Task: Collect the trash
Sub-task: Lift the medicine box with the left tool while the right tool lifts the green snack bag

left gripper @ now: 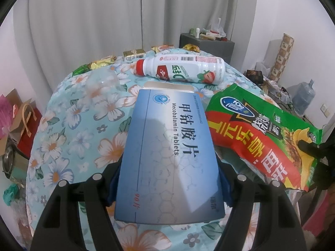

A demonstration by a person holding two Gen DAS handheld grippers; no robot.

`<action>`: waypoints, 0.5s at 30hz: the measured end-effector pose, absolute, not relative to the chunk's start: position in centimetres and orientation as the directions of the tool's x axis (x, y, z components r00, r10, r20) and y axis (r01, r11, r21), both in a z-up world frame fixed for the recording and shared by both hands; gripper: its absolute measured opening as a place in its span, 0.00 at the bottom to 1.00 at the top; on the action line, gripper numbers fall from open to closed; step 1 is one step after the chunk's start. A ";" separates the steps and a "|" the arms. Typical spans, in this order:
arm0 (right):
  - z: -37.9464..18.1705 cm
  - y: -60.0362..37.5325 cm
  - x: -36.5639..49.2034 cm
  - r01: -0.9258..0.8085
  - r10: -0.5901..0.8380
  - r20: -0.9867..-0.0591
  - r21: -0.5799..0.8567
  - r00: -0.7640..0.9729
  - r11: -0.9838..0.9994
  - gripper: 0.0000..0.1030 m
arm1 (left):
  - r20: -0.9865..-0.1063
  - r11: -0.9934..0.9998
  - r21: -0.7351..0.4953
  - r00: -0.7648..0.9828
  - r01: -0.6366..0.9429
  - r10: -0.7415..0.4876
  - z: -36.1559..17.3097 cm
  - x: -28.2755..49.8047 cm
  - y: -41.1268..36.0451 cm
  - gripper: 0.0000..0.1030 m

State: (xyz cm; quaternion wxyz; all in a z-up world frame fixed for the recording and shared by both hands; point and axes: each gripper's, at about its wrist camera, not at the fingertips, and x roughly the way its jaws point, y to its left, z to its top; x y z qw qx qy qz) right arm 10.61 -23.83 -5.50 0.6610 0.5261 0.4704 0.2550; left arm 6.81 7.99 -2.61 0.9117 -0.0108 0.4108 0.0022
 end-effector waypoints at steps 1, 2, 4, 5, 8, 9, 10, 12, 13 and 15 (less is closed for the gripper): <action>-5.5 -23.9 10.6 0.158 0.832 -0.353 0.936 0.428 0.315 0.05 | -0.747 1.000 -0.018 0.664 -0.011 -0.006 -2.5 6.8 8.0 0.69; -5.5 -23.9 10.5 0.159 0.833 -0.351 0.936 0.428 0.313 0.05 | -0.746 1.000 -0.018 0.666 -0.010 -0.007 -2.4 6.8 7.9 0.69; -5.4 -23.9 10.5 0.159 0.832 -0.350 0.937 0.430 0.312 0.05 | -0.743 1.000 -0.020 0.669 -0.009 -0.009 -2.3 6.8 7.9 0.69; -5.4 -23.9 10.4 0.158 0.832 -0.349 0.937 0.431 0.311 0.05 | -0.742 1.000 -0.022 0.671 -0.008 -0.011 -2.2 6.8 7.9 0.69; -5.2 -24.3 10.3 0.153 0.833 -0.344 0.939 0.434 0.308 0.04 | -0.734 0.999 -0.034 0.679 0.001 -0.026 -1.8 6.7 7.8 0.69; -5.1 -24.3 10.3 0.152 0.832 -0.343 0.939 0.436 0.308 0.04 | -0.731 0.999 -0.039 0.681 0.005 -0.032 -1.7 6.6 7.8 0.69; -5.1 -24.4 10.2 0.151 0.833 -0.341 0.940 0.437 0.305 0.04 | -0.728 0.999 -0.045 0.685 0.011 -0.041 -1.5 6.6 7.7 0.69; -4.8 -24.5 10.1 0.147 0.831 -0.336 0.942 0.442 0.303 0.04 | -0.720 0.998 -0.056 0.691 0.026 -0.058 -1.1 6.7 7.6 0.69; -4.6 -24.7 9.9 0.143 0.830 -0.334 0.943 0.447 0.302 0.04 | -0.716 0.998 -0.060 0.695 0.034 -0.067 -0.8 6.8 7.5 0.69; -4.2 -24.9 9.7 0.137 0.828 -0.327 0.945 0.455 0.298 0.04 | -0.705 0.996 -0.067 0.704 0.055 -0.086 -0.2 7.0 7.2 0.69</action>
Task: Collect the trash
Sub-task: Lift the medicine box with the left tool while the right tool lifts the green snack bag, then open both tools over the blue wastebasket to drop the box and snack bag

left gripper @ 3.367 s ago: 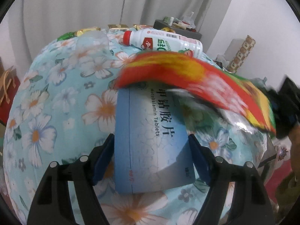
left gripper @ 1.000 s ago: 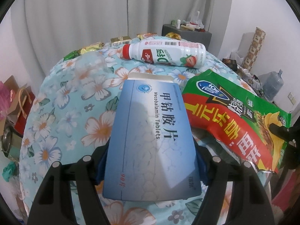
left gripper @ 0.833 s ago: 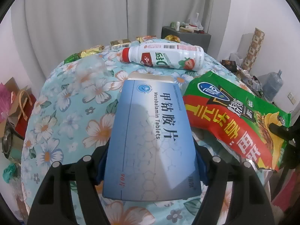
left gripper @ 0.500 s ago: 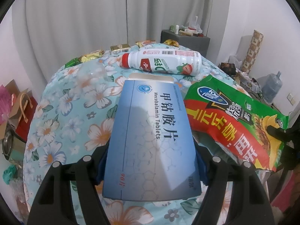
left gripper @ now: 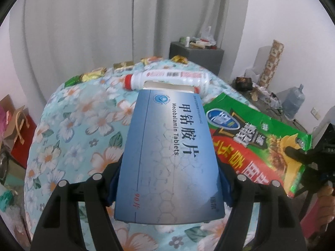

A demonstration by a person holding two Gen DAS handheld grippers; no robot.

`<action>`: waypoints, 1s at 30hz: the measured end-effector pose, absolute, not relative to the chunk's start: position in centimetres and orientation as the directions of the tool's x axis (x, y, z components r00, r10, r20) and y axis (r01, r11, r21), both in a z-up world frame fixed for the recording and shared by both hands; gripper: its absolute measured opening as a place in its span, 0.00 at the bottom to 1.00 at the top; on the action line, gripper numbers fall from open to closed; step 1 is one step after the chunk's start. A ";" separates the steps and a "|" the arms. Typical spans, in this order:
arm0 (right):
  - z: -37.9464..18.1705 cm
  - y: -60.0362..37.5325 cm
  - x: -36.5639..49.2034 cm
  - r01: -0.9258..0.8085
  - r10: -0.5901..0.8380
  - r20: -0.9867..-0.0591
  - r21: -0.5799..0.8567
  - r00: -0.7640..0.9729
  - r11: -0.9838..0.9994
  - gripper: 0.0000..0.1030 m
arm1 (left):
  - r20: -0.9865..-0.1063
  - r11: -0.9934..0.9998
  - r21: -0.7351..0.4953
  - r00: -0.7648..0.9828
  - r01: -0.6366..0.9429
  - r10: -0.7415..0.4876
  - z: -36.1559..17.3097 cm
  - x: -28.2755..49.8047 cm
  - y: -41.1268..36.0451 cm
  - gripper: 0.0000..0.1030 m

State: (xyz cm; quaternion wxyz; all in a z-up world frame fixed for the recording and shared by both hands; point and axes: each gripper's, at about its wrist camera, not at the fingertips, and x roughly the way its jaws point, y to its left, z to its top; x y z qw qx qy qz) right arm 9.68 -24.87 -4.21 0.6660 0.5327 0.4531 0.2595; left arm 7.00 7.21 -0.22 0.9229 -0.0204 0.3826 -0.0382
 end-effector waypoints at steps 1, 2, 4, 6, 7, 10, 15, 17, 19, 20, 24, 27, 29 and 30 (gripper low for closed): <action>-4.1 -25.0 9.6 0.134 0.827 -0.324 0.946 0.459 0.296 0.04 | -0.700 0.996 -0.069 0.708 0.065 -0.095 0.1 7.1 7.0 0.69; -3.9 -25.2 9.4 0.130 0.825 -0.319 0.947 0.466 0.293 0.04 | -0.694 0.994 -0.071 0.712 0.080 -0.107 0.4 7.2 6.7 0.69; -3.5 -25.8 8.9 0.122 0.820 -0.308 0.951 0.483 0.285 0.04 | -0.684 0.991 -0.075 0.717 0.115 -0.134 1.1 7.6 5.8 0.69; -3.3 -26.7 8.5 0.117 0.814 -0.294 0.955 0.501 0.273 0.04 | -0.677 0.986 -0.079 0.718 0.150 -0.163 1.6 8.0 4.9 0.69; -3.2 -27.1 8.4 0.116 0.811 -0.289 0.956 0.509 0.268 0.04 | -0.674 0.982 -0.081 0.717 0.169 -0.179 1.9 8.2 4.4 0.69; -3.2 -29.1 7.8 0.118 0.795 -0.264 0.964 0.546 0.239 0.04 | -0.667 0.964 -0.095 0.703 0.248 -0.247 2.8 9.2 1.7 0.69; -3.9 -33.5 6.4 0.131 0.751 -0.214 0.977 0.625 0.169 0.03 | -0.672 0.921 -0.116 0.654 0.372 -0.349 3.6 10.8 -3.7 0.69; -4.4 -35.6 5.8 0.142 0.724 -0.197 0.980 0.661 0.137 0.04 | -0.672 0.894 -0.122 0.627 0.431 -0.394 3.9 11.6 -6.5 0.69; -4.9 -37.6 5.1 0.152 0.693 -0.182 0.983 0.698 0.104 0.03 | -0.678 0.865 -0.134 0.592 0.483 -0.435 4.2 12.4 -9.4 0.69; -5.3 -39.1 4.6 0.162 0.666 -0.175 0.983 0.725 0.082 0.03 | -0.686 0.844 -0.141 0.564 0.517 -0.460 4.2 13.0 -11.4 0.69; -7.1 -44.2 2.5 0.208 0.552 -0.177 0.978 0.815 0.006 0.03 | -0.722 0.770 -0.162 0.458 0.617 -0.519 3.8 15.0 -18.7 0.69; -8.5 -47.9 0.9 0.269 0.445 -0.229 0.963 0.866 -0.027 0.04 | -0.758 0.707 -0.195 0.353 0.680 -0.548 2.6 16.5 -24.9 0.69; -10.0 -50.1 0.0 0.321 0.379 -0.272 0.944 0.884 -0.070 0.04 | -0.791 0.662 -0.204 0.277 0.721 -0.545 0.9 17.3 -29.8 0.69; -10.8 -51.2 -0.5 0.345 0.348 -0.293 0.934 0.891 -0.095 0.04 | -0.803 0.646 -0.212 0.246 0.733 -0.543 0.0 17.6 -31.3 0.69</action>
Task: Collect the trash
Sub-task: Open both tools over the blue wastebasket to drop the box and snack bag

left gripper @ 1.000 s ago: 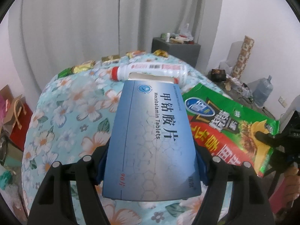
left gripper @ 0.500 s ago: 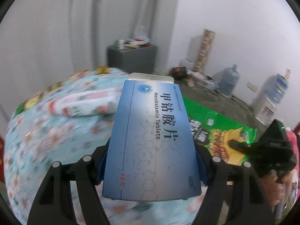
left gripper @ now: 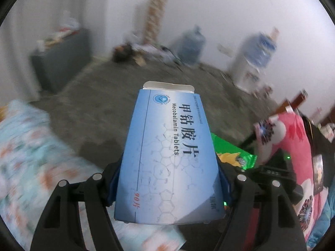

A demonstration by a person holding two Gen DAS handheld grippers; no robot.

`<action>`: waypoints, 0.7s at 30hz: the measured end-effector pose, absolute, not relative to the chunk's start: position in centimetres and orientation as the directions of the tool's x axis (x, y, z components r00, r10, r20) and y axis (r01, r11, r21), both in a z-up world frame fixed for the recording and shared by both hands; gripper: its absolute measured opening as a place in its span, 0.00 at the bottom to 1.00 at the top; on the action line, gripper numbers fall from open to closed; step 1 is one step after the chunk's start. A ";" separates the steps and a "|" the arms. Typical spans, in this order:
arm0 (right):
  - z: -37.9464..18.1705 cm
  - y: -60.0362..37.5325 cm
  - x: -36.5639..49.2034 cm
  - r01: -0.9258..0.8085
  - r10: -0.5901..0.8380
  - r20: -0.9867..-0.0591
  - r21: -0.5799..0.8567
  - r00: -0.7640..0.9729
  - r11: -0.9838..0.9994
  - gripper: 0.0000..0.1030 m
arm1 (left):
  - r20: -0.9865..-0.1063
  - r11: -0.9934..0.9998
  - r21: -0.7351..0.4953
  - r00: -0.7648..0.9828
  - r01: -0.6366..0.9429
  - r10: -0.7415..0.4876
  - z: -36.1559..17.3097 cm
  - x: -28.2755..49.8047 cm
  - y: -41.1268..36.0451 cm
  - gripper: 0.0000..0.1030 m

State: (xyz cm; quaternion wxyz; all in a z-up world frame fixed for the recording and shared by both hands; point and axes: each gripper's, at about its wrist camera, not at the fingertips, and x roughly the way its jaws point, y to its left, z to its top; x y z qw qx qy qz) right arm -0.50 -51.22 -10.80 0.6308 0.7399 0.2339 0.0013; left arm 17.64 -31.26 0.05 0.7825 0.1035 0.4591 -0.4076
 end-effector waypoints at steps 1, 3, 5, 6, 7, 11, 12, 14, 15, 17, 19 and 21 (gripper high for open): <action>-11.7 -52.3 -0.9 0.369 0.316 -0.318 0.922 0.894 -0.119 0.04 | -0.818 0.633 -0.221 0.213 0.742 -0.534 -0.9 18.0 -33.3 0.69; -13.2 -53.6 -1.2 0.404 0.272 -0.354 0.902 0.895 -0.155 0.04 | -0.850 0.599 -0.247 0.126 0.762 -0.511 -3.4 18.8 -37.4 0.69; -14.9 -55.1 -1.3 0.436 0.231 -0.392 0.879 0.891 -0.190 0.04 | -0.880 0.586 -0.247 0.073 0.772 -0.469 -6.3 19.5 -40.9 0.69; -15.7 -55.8 -1.3 0.454 0.213 -0.414 0.869 0.885 -0.198 0.04 | -0.893 0.585 -0.240 0.060 0.775 -0.446 -7.6 19.8 -42.2 0.69; -16.2 -56.2 -1.4 0.466 0.202 -0.429 0.861 0.881 -0.205 0.04 | -0.904 0.582 -0.237 0.044 0.778 -0.426 -9.1 20.2 -44.0 0.69; -19.4 -58.1 -0.3 0.513 0.156 -0.489 0.816 0.858 -0.267 0.10 | -0.928 0.567 -0.247 -0.023 0.786 -0.372 -13.0 21.4 -48.3 0.70; -20.3 -58.8 0.0 0.525 0.144 -0.506 0.802 0.850 -0.284 0.11 | -0.931 0.564 -0.259 -0.046 0.785 -0.363 -14.0 21.8 -49.1 0.71; -22.7 -60.2 1.2 0.546 0.130 -0.534 0.779 0.835 -0.308 0.36 | -0.942 0.574 -0.262 -0.076 0.776 -0.328 -15.9 22.5 -51.0 0.78; -23.7 -60.4 1.6 0.551 0.128 -0.541 0.770 0.831 -0.322 0.43 | -0.949 0.595 -0.247 -0.068 0.765 -0.307 -16.7 23.0 -51.5 0.81; -25.6 -60.9 2.4 0.570 0.132 -0.562 0.749 0.816 -0.338 0.51 | -0.955 0.638 -0.225 -0.036 0.736 -0.295 -17.3 24.0 -51.5 0.81; -26.2 -60.7 2.3 0.597 0.144 -0.589 0.718 0.795 -0.358 0.55 | -0.951 0.653 -0.239 -0.039 0.718 -0.305 -17.2 24.3 -51.0 0.81; -26.0 -60.0 2.0 0.582 0.149 -0.571 0.731 0.808 -0.355 0.57 | -0.941 0.650 -0.268 -0.049 0.711 -0.334 -16.7 24.6 -50.4 0.82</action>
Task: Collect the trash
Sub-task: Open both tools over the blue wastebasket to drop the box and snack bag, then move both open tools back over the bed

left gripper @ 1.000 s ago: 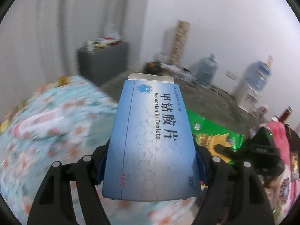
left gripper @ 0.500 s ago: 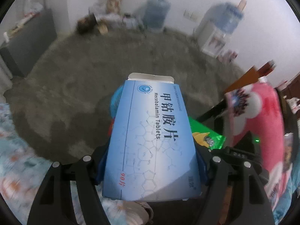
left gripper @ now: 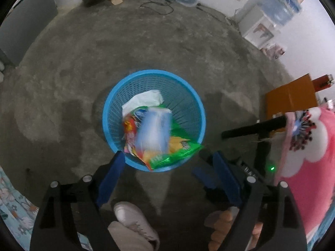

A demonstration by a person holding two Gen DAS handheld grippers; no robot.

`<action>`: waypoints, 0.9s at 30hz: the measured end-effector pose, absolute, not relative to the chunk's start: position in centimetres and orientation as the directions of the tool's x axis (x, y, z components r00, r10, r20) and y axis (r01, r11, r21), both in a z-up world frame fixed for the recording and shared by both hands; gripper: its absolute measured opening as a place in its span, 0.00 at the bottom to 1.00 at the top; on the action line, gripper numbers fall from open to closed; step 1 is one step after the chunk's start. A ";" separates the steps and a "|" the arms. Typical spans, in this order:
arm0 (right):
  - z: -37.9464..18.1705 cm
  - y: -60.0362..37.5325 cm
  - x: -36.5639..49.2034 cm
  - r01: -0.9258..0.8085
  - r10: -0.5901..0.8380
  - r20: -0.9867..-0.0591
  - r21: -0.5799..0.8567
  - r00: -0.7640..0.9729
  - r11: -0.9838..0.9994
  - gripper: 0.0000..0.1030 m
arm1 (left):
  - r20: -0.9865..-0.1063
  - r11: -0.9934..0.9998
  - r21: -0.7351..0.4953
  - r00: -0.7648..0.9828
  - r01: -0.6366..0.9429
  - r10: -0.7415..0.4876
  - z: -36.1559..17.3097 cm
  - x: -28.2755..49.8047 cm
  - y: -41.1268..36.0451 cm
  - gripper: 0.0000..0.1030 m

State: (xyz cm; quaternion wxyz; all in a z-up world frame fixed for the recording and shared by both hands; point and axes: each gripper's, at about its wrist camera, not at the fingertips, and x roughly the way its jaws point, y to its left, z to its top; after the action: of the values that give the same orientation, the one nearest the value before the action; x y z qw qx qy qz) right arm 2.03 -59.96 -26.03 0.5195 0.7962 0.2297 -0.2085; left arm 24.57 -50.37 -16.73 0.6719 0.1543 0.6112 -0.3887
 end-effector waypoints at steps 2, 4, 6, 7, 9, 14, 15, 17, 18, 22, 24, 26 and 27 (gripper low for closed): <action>-25.3 -59.7 1.7 0.594 0.149 -0.579 0.739 0.801 -0.319 0.59 | -0.940 0.649 -0.251 -0.020 0.719 -0.341 -15.9 24.8 -49.7 0.82; -24.9 -59.6 1.5 0.592 0.139 -0.580 0.747 0.803 -0.303 0.60 | -0.935 0.650 -0.233 0.017 0.723 -0.355 -14.8 25.0 -48.9 0.82; -24.3 -59.4 1.0 0.590 0.130 -0.580 0.752 0.804 -0.293 0.60 | -0.929 0.655 -0.227 0.042 0.721 -0.368 -13.8 24.8 -48.6 0.82; -23.7 -59.4 0.8 0.592 0.127 -0.582 0.754 0.803 -0.285 0.60 | -0.923 0.658 -0.229 0.056 0.717 -0.381 -13.0 24.8 -47.9 0.82; -23.5 -59.3 1.0 0.597 0.123 -0.588 0.759 0.800 -0.260 0.60 | -0.911 0.660 -0.235 0.076 0.713 -0.406 -11.6 24.8 -46.7 0.82; -19.8 -58.4 2.3 0.629 0.099 -0.622 0.772 0.777 -0.087 0.62 | -0.864 0.653 -0.256 0.135 0.713 -0.485 -6.9 23.7 -42.1 0.82; -18.9 -58.0 2.7 0.638 0.093 -0.633 0.768 0.769 -0.044 0.63 | -0.854 0.654 -0.259 0.148 0.711 -0.499 -6.0 23.4 -41.0 0.82; -16.5 -56.9 3.4 0.652 0.077 -0.655 0.756 0.752 0.058 0.65 | -0.827 0.651 -0.267 0.178 0.710 -0.534 -4.1 22.6 -38.0 0.82; -15.4 -56.2 3.8 0.657 0.069 -0.666 0.745 0.743 0.111 0.66 | -0.815 0.655 -0.266 0.197 0.707 -0.544 -3.2 22.3 -36.5 0.82; -10.6 -53.0 5.6 0.655 0.025 -0.703 0.675 0.711 0.339 0.72 | -0.776 0.688 -0.266 0.274 0.675 -0.568 -0.5 21.0 -30.2 0.83; -8.1 -51.1 6.6 0.632 -0.002 -0.708 0.629 0.706 0.454 0.76 | -0.752 0.715 -0.263 0.327 0.648 -0.573 0.9 20.1 -26.3 0.84; -5.9 -48.9 7.4 0.602 -0.034 -0.710 0.569 0.703 0.561 0.80 | -0.730 0.743 -0.243 0.387 0.624 -0.563 2.0 19.3 -22.9 0.86; -4.8 -47.9 7.7 0.582 -0.047 -0.707 0.540 0.706 0.608 0.81 | -0.719 0.756 -0.234 0.415 0.611 -0.558 2.4 18.7 -21.5 0.87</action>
State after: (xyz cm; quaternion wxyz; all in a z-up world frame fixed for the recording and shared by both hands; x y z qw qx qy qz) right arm 7.75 -47.86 -4.80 0.8323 0.4001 0.3340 -0.1890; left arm 18.74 -21.45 2.39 0.8406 0.0319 0.4144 -0.3475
